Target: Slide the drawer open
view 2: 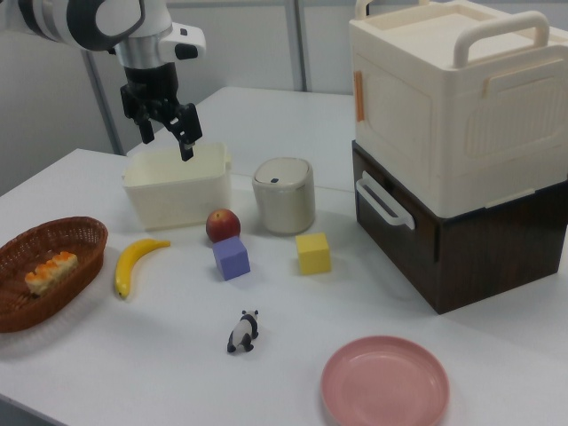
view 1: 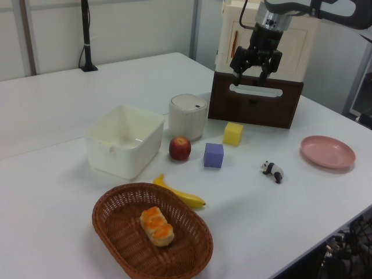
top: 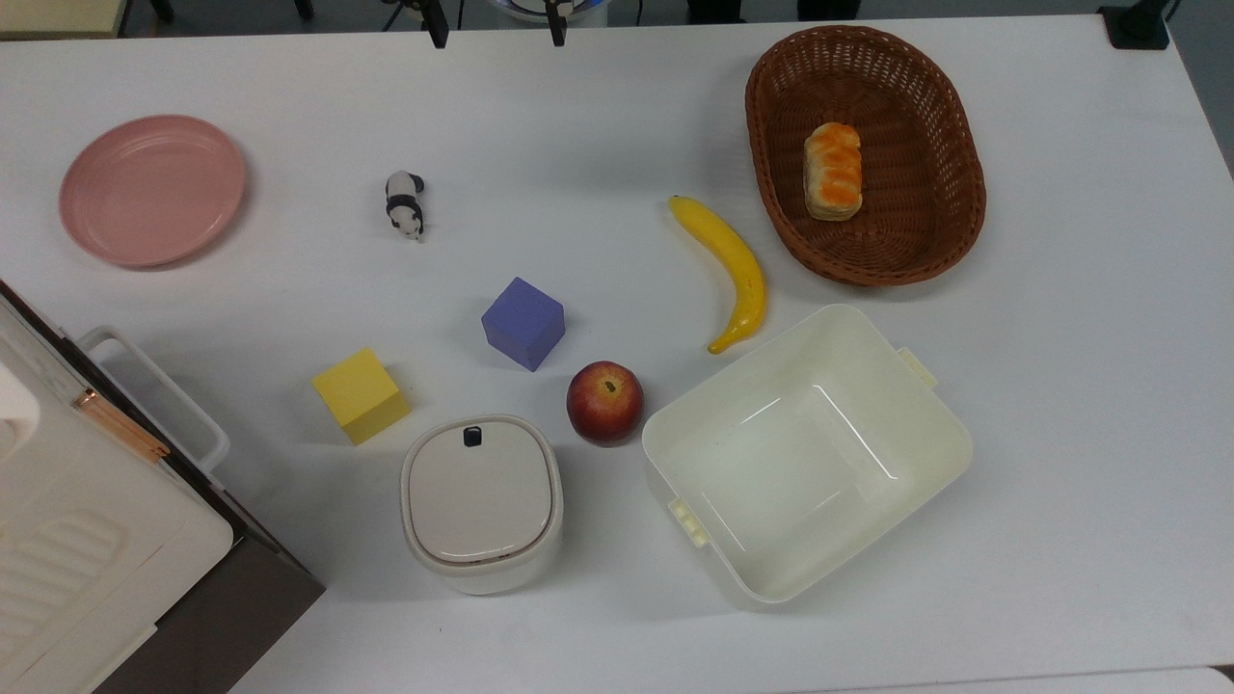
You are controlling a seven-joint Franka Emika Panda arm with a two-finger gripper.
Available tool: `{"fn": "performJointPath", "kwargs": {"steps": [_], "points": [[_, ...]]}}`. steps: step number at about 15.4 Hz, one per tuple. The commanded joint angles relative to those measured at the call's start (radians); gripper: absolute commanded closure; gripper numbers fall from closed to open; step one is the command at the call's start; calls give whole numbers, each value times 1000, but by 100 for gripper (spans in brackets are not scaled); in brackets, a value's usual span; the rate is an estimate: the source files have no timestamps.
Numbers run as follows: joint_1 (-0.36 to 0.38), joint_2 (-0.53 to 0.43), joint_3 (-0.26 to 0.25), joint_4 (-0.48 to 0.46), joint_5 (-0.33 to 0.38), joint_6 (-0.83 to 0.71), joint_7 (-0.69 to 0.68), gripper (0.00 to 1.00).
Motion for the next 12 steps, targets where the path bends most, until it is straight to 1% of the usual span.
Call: {"fn": "performJointPath", "kwargs": {"steps": [1,4,6,12], "points": [[16,-4,7,-5,-4,-15,15,0],[18,4,7,-2,-24,22,17,0],[18,9,-7,2,-11,17,20,0],[18,6,-1,-5,-12,16,32,0]]}}
